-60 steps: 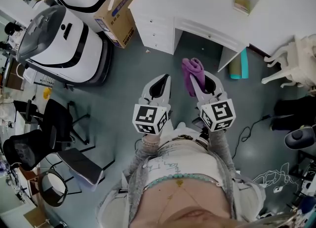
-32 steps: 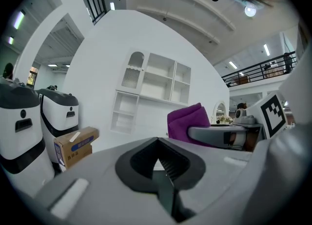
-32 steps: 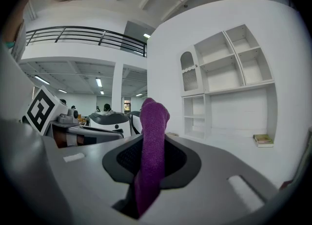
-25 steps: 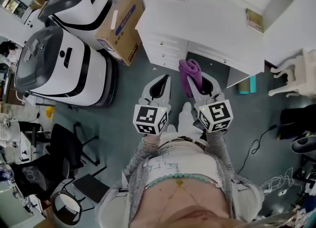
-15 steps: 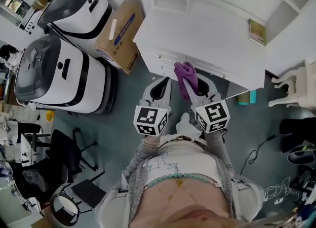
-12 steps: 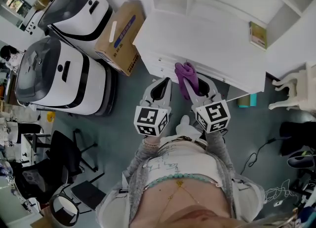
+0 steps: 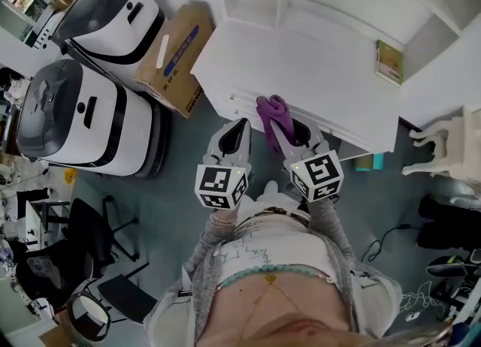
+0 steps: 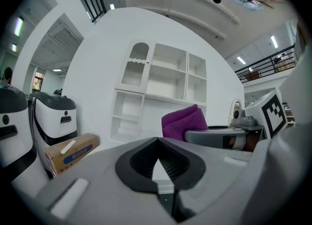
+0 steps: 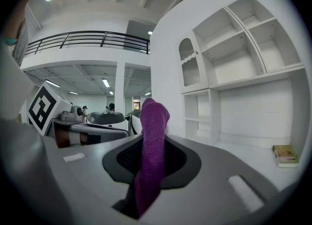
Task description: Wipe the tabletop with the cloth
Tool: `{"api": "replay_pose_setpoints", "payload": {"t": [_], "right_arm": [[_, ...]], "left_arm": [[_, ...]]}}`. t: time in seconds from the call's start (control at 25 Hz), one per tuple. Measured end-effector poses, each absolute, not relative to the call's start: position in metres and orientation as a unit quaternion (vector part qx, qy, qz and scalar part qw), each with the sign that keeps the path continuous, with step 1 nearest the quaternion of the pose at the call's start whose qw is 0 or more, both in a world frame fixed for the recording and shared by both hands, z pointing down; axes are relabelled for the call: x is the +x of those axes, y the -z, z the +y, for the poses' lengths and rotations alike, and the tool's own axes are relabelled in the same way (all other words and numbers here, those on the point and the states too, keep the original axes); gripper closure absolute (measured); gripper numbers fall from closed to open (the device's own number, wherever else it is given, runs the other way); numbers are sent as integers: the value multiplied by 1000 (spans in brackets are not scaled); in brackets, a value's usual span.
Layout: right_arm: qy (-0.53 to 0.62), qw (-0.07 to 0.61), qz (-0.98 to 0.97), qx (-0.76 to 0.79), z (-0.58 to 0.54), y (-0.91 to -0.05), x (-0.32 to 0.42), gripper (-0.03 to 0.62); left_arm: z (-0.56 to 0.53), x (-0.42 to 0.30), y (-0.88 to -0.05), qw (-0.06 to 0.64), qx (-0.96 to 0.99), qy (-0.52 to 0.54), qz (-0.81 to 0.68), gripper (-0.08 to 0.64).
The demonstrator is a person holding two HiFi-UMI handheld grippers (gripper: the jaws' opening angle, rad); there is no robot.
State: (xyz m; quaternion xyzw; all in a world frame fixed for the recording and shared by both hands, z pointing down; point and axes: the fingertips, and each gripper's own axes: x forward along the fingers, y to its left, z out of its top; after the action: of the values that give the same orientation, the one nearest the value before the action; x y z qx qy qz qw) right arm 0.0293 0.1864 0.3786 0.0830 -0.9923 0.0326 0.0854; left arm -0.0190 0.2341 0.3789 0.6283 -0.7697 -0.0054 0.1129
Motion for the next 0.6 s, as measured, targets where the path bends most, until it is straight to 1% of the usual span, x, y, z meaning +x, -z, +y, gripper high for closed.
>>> {"api": "replay_pose_setpoints", "payload": {"t": [0.28, 0.6], "right_arm": [[-41, 88, -992, 77, 179, -384, 15, 500], [-41, 89, -989, 110, 164, -386, -30, 500]], "left_arm": [[234, -33, -388, 124, 618, 1, -777, 560], [219, -86, -392, 126, 638, 6, -760, 560]]}}
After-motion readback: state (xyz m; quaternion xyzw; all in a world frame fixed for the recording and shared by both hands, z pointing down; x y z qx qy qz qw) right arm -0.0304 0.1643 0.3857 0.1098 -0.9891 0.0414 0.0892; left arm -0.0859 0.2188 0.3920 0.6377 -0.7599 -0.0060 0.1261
